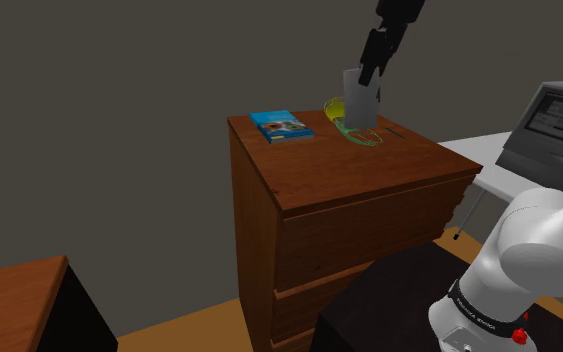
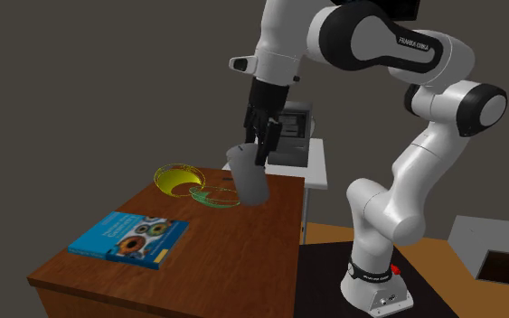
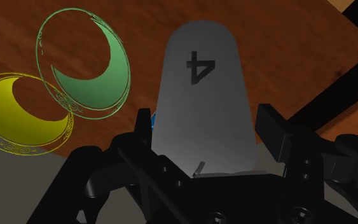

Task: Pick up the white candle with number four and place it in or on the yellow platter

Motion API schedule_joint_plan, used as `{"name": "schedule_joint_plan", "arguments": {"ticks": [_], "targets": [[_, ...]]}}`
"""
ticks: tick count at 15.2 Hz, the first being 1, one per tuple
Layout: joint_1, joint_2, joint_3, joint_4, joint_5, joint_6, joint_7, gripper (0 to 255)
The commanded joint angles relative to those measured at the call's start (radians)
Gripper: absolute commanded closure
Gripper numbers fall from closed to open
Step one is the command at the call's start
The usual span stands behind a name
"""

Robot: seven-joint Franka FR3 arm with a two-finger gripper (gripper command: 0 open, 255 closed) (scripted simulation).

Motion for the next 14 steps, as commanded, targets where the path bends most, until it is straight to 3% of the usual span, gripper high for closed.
{"name": "schedule_joint_plan", "arguments": {"ticks": [1, 14], "targets": [[-0.006, 0.023, -0.019, 0.03, -0.008, -0.005, -0.023, 255], [-0.068, 0.335, -0.236, 0.341, -0.034, 0.02, -0.292, 255]]}}
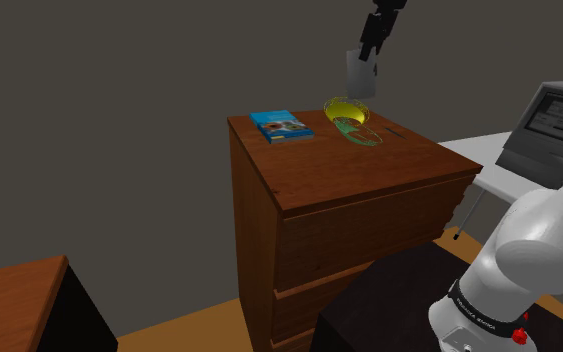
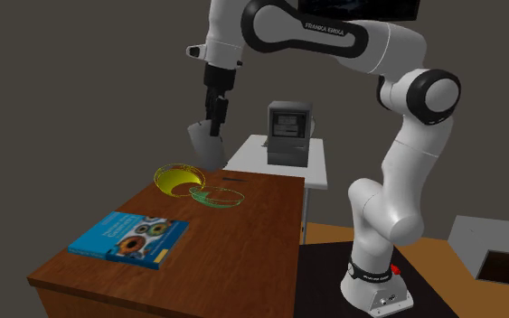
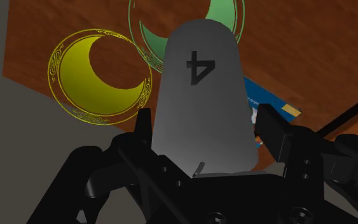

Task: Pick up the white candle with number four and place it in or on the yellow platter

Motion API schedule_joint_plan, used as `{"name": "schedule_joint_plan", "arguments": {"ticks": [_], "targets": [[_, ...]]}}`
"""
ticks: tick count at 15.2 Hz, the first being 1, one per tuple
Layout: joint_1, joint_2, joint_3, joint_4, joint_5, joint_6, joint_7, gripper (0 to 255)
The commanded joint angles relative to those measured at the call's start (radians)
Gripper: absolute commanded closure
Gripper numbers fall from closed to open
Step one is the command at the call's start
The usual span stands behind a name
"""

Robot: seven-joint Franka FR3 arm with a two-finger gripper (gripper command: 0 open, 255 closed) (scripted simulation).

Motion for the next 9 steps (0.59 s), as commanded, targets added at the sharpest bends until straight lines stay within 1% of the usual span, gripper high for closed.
{"name": "schedule_joint_plan", "arguments": {"ticks": [1, 5, 9], "targets": [[-0.009, 0.053, -0.032, 0.058, 0.007, 0.0, -0.043, 255], [-0.033, 0.186, -0.095, 0.213, 0.04, -0.02, -0.132, 255], [-0.071, 0.344, -0.154, 0.41, 0.1, -0.062, -0.223, 255]]}}
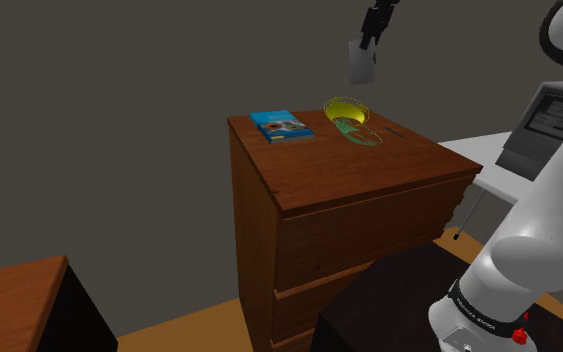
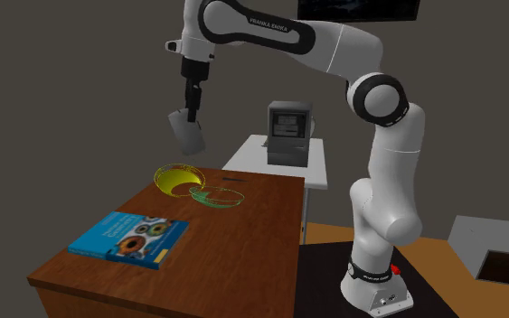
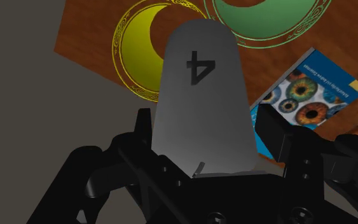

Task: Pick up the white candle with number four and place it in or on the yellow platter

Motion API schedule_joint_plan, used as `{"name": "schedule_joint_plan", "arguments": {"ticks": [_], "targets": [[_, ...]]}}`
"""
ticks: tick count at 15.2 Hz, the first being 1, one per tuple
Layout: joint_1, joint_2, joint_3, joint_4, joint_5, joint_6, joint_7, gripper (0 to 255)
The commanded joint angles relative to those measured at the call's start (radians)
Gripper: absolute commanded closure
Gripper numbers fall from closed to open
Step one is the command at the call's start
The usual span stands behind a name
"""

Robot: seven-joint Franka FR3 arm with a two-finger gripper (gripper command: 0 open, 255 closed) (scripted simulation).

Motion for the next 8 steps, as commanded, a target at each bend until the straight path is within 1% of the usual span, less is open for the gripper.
{"name": "schedule_joint_plan", "arguments": {"ticks": [1, 4, 5, 8], "targets": [[-0.022, 0.073, -0.024, 0.089, 0.032, -0.017, -0.04, 255], [-0.083, 0.23, -0.058, 0.307, 0.105, -0.088, -0.106, 255], [-0.118, 0.306, -0.068, 0.419, 0.141, -0.129, -0.128, 255], [-0.1, 0.255, -0.06, 0.3, 0.117, -0.058, -0.123, 255]]}}
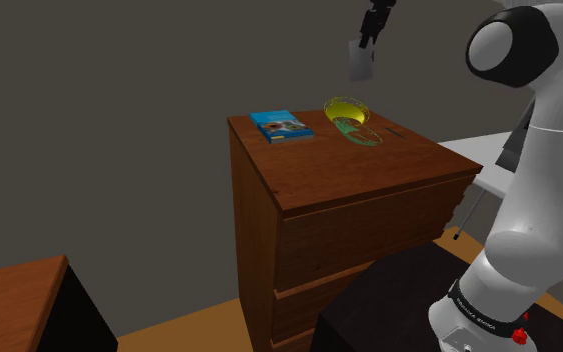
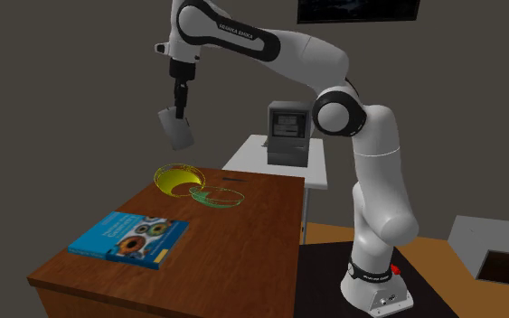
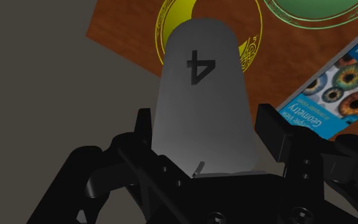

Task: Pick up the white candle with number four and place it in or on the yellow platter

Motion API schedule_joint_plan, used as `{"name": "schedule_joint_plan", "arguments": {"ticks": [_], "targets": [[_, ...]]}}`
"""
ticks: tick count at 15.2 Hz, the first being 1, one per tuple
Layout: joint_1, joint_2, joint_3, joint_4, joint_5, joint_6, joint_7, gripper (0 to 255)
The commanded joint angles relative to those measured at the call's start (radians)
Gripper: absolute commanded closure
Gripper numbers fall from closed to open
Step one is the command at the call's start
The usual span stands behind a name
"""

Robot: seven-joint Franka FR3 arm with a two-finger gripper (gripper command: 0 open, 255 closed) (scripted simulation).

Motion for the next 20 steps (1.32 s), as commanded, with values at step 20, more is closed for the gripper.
{"name": "schedule_joint_plan", "arguments": {"ticks": [20], "targets": [[0.051, -0.159, 0.013, -0.496, -0.064, 0.347, 0.019, 255]]}}
